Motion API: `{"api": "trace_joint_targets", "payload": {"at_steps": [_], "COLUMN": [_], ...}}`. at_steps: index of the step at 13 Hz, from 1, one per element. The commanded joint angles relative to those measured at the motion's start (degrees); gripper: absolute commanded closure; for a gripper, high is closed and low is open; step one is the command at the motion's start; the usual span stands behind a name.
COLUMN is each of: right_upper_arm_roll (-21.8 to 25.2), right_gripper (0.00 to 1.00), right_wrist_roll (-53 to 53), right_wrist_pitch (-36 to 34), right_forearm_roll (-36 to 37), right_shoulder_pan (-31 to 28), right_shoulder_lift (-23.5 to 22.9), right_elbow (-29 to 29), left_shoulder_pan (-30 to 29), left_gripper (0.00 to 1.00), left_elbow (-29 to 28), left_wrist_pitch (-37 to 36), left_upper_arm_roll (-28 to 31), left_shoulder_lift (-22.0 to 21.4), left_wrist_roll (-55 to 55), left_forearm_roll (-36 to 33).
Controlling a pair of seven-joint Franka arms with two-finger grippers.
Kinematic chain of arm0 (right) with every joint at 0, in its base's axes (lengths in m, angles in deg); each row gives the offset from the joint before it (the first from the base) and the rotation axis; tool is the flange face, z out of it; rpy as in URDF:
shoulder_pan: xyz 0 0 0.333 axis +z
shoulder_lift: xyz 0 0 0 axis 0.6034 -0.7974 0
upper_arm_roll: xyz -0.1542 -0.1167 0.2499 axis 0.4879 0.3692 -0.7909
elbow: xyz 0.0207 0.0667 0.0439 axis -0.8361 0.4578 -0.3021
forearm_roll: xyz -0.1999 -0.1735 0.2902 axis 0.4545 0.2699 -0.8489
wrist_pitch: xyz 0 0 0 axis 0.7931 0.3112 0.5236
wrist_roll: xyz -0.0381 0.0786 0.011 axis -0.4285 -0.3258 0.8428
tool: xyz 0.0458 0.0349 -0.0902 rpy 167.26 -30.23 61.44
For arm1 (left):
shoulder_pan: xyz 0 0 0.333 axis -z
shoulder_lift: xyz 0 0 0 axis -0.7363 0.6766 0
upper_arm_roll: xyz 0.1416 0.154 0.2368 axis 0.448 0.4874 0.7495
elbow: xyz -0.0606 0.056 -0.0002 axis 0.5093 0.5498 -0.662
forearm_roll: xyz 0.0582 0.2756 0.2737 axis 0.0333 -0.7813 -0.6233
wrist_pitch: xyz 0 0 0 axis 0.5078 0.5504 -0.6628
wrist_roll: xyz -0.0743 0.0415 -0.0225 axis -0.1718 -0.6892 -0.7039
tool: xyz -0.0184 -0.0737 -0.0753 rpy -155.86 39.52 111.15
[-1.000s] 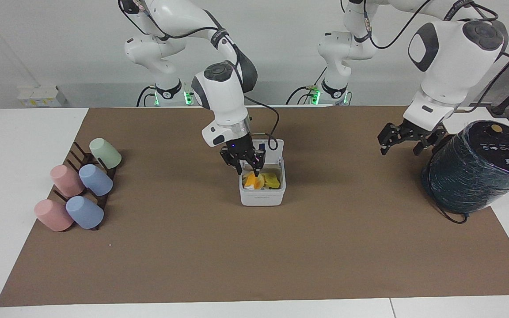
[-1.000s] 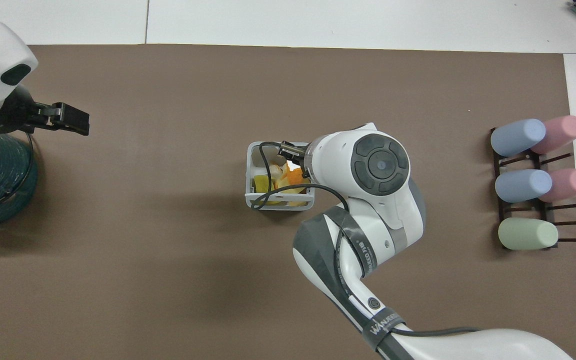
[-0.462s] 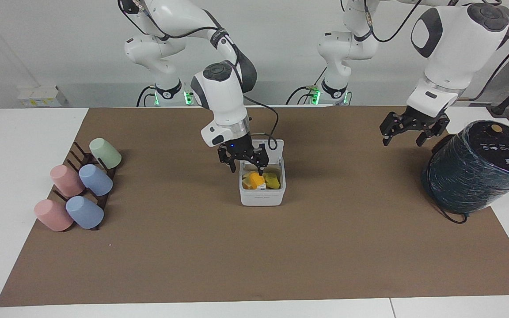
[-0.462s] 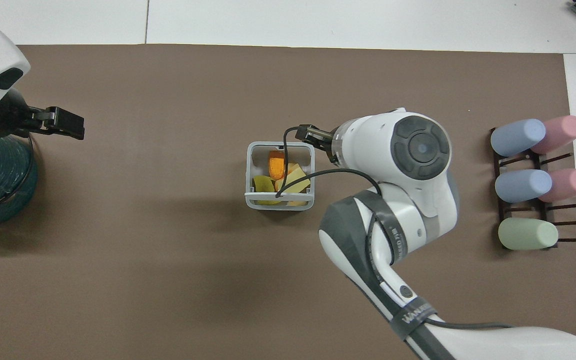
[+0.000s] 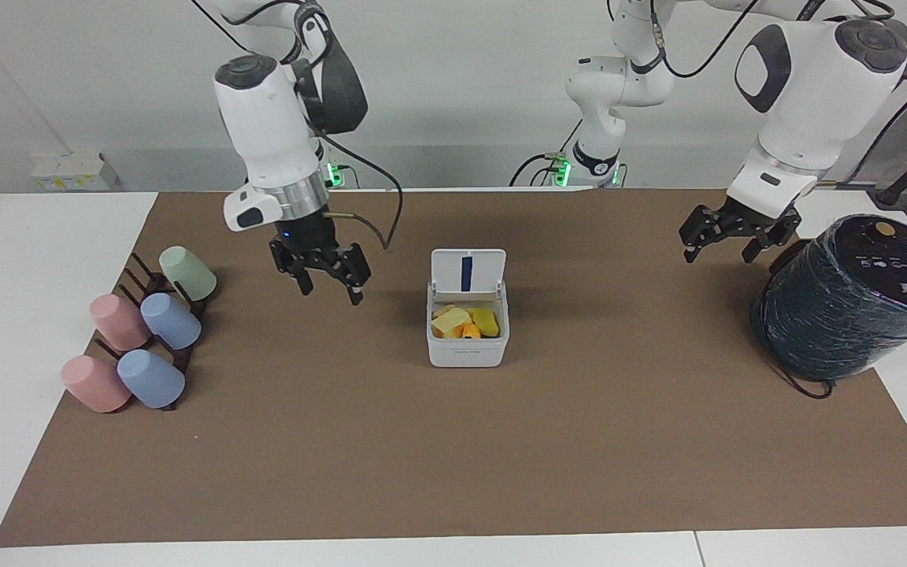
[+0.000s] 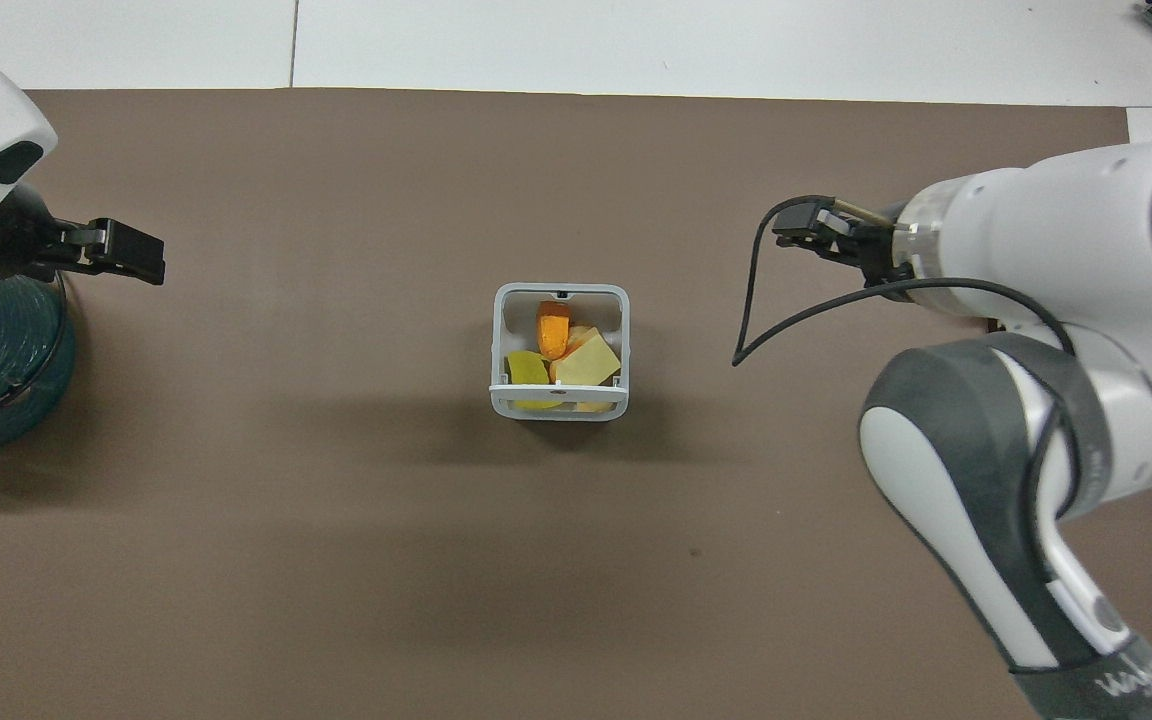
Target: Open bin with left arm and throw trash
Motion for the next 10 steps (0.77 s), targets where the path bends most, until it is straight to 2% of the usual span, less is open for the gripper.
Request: {"api": "trace_joint_targets", "payload": {"at_steps": [1,4,6,7,10], "right_upper_arm_roll": [-0.57,-0.65,-0.39,-0.39,-0.83], "right_gripper": [0.00,0.00,0.00,0.00,0.00], "right_wrist_roll": [7.46,15.29,19.34,20.14,20.59], "right_wrist_pitch": [-2.51,-8.39,-15.84,-19.54,-25.01], "right_forearm_roll": [3.27,3.91,3.91,3.91,3.82], "right_shoulder_pan": [-4.63,-8.76,-9.56,-10.61,-11.94], "right_shoulder_lift": [2.35,4.81,5.17,5.08,6.14], "right_elbow": [0.26,-0.35,-2.63,-3.60,-3.08], "left_shoulder_pan": [-0.27,-0.18,0.08,0.08,-0.36], "left_gripper": [0.00,0.00,0.00,0.00,0.00], "left_elbow": [-2.58,-3.10,-3.28,-3.28,-3.28], "left_wrist_pitch": [0.36,0.62,1.06,1.06,0.88], "left_upper_arm_roll": [-0.32,-0.41,-0.41,-0.41,-0.41], "left_shoulder_lift": [-2.09,-2.36,-2.44,-2.44,-2.62], "left_wrist_roll": [0.31,0.40,0.32,0.23,-0.12], "left_forearm_roll": [-1.40,-1.40,-1.40,-1.40,-1.32]}}
